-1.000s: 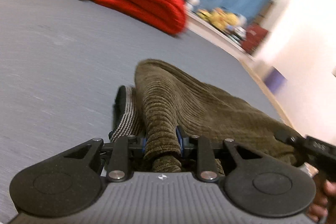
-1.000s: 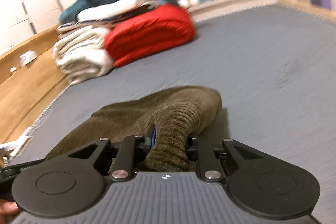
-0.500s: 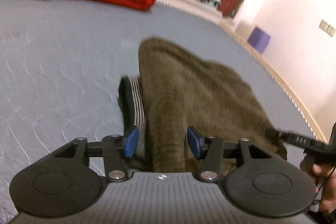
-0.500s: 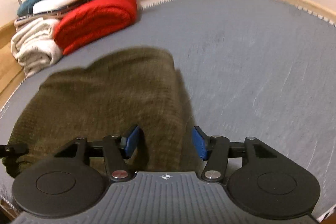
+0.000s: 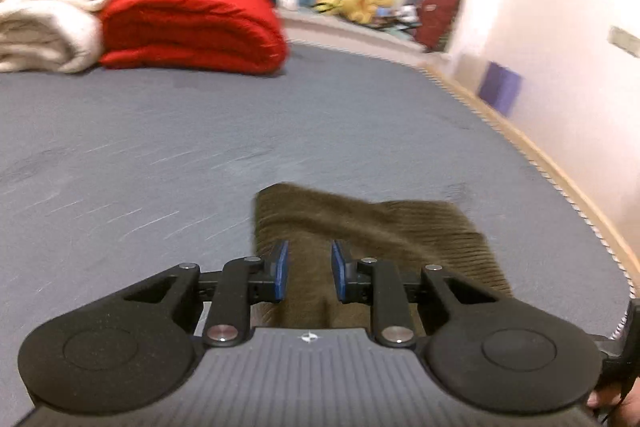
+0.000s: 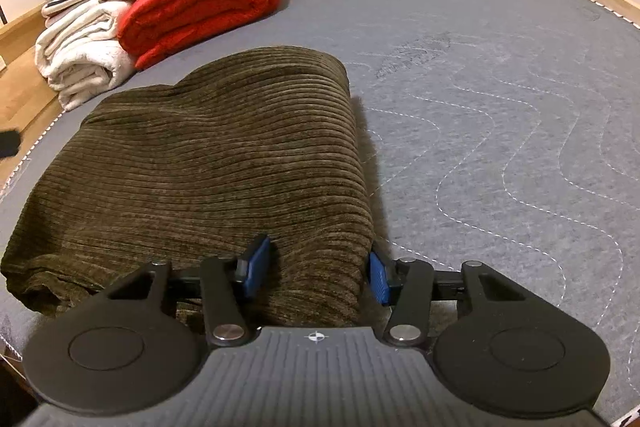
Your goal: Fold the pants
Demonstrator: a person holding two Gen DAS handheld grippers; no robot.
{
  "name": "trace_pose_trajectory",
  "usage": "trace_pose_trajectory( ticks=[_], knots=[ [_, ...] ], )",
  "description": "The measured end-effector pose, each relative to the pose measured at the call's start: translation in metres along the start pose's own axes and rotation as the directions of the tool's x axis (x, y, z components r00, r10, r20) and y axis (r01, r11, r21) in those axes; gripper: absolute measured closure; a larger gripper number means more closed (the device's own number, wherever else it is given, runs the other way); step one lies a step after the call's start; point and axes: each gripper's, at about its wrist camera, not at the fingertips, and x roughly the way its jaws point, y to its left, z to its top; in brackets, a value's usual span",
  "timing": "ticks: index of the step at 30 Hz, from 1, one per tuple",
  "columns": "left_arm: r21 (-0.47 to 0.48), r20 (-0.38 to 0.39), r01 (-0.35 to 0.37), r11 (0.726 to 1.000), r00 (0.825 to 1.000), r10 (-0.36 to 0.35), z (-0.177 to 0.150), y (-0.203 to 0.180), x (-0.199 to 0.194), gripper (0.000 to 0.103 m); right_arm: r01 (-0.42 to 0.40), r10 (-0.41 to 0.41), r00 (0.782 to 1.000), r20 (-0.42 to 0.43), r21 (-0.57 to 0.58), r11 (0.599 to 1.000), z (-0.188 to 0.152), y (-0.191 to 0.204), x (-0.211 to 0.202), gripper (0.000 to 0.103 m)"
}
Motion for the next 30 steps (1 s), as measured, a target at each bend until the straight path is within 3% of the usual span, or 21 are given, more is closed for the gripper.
trace_pose_trajectory(
  ticks=[1, 2, 3, 4, 5, 6, 8, 10, 11, 13, 16, 18, 21, 22, 24, 26, 27, 28, 30],
  knots=[
    [0.056, -0.023, -0.009, 0.998, 1.0, 0.01, -0.006, -0.001, 0.01, 0.099, -0.006, 0.006, 1.0, 0.001, 0.003, 1.0, 0.0, -0.002, -0.002, 0.051],
    [0.143, -0.116, -0.08, 0.986, 0.989, 0.097, -0.017, -0.002, 0.033, 0.101, -0.012, 0.012, 1.0, 0.004, 0.004, 1.0, -0.002, -0.007, -0.005, 0.051],
    [0.198, -0.219, -0.164, 0.966, 0.954, 0.207, -0.033, 0.006, 0.061, 0.103, -0.017, 0.017, 1.0, 0.007, -0.003, 1.0, -0.002, -0.006, -0.006, 0.051],
    [0.192, -0.288, -0.248, 0.95, 0.911, 0.296, -0.049, 0.023, 0.081, 0.103, -0.018, 0.018, 1.0, 0.01, -0.011, 1.0, -0.003, -0.007, -0.007, 0.051],
    [0.131, -0.326, -0.285, 0.949, 0.892, 0.313, -0.056, 0.04, 0.087, 0.103, -0.021, 0.021, 1.0, 0.014, -0.018, 1.0, -0.003, -0.009, -0.009, 0.051],
    [0.042, -0.316, -0.271, 0.962, 0.909, 0.27, -0.051, 0.051, 0.081, 0.103, -0.027, 0.027, 0.999, 0.017, -0.02, 0.999, -0.004, -0.009, -0.011, 0.05],
    [-0.043, -0.196, -0.203, 0.978, 0.962, 0.191, -0.031, 0.054, 0.059, 0.102, -0.041, 0.041, 0.999, 0.024, -0.018, 0.999, -0.005, -0.014, -0.014, 0.05],
    [-0.079, -0.072, -0.132, 0.988, 0.989, 0.126, -0.012, 0.052, 0.044, 0.084, -0.042, 0.043, 0.999, 0.03, -0.013, 0.999, -0.005, -0.019, -0.016, 0.05],
    [-0.108, -0.025, -0.084, 0.991, 0.996, 0.082, -0.006, 0.053, 0.041, 0.076, -0.053, 0.053, 0.998, 0.031, -0.001, 0.999, -0.005, -0.02, -0.016, 0.05],
    [-0.204, -0.005, 0.012, 0.979, 1.0, -0.013, 0.001, 0.058, 0.05, 0.055, -0.065, 0.064, 0.997, 0.032, 0.029, 0.997, -0.004, -0.023, -0.015, 0.05],
    [-0.341, -0.024, 0.108, 0.934, 0.992, -0.123, 0.003, 0.066, 0.075, 0.043, -0.059, 0.058, 0.998, 0.037, 0.013, 0.998, -0.005, -0.021, -0.013, 0.05],
    [-0.351, -0.057, 0.116, 0.929, 0.988, -0.145, 0.004, 0.066, 0.093, 0.034, -0.059, 0.059, 0.997, 0.042, 0.004, 0.998, -0.006, -0.02, -0.012, 0.05],
    [-0.398, -0.107, 0.114, 0.91, 0.98, -0.169, -0.002, 0.073, 0.112, 0.036, -0.077, 0.077, 0.996, 0.046, 0.018, 0.997, -0.008, -0.023, -0.012, 0.05],
    [-0.418, -0.106, 0.128, 0.9, 0.976, -0.188, -0.004, 0.077, 0.117, 0.057, -0.086, 0.085, 0.995, 0.046, 0.025, 0.996, -0.008, -0.025, -0.011, 0.05],
    [-0.365, -0.097, 0.111, 0.924, 0.983, -0.156, 0.0, 0.076, 0.116, 0.081, -0.105, 0.104, 0.993, 0.048, 0.04, 0.994, -0.008, -0.028, -0.011, 0.05],
    [-0.351, 0.008, 0.13, 0.927, 0.991, -0.136, 0.005, 0.078, 0.095, 0.084, -0.125, 0.122, 0.991, 0.061, 0.047, 0.991, -0.007, -0.03, -0.013, 0.05],
    [-0.318, 0.074, 0.134, 0.939, 0.99, -0.116, 0.009, 0.077, 0.086, 0.084, -0.136, 0.132, 0.988, 0.076, 0.042, 0.99, -0.008, -0.029, -0.016, 0.049],
    [-0.282, 0.092, 0.12, 0.952, 0.991, -0.097, 0.011, 0.075, 0.082, 0.083, -0.156, 0.152, 0.983, 0.101, 0.023, 0.988, -0.008, -0.026, -0.02, 0.049],
    [-0.305, -0.004, 0.08, 0.949, 0.996, -0.085, 0.011, 0.087, 0.098, 0.078, -0.171, 0.174, 0.977, 0.123, -0.031, 0.985, -0.008, -0.018, -0.025, 0.049]
  ],
)
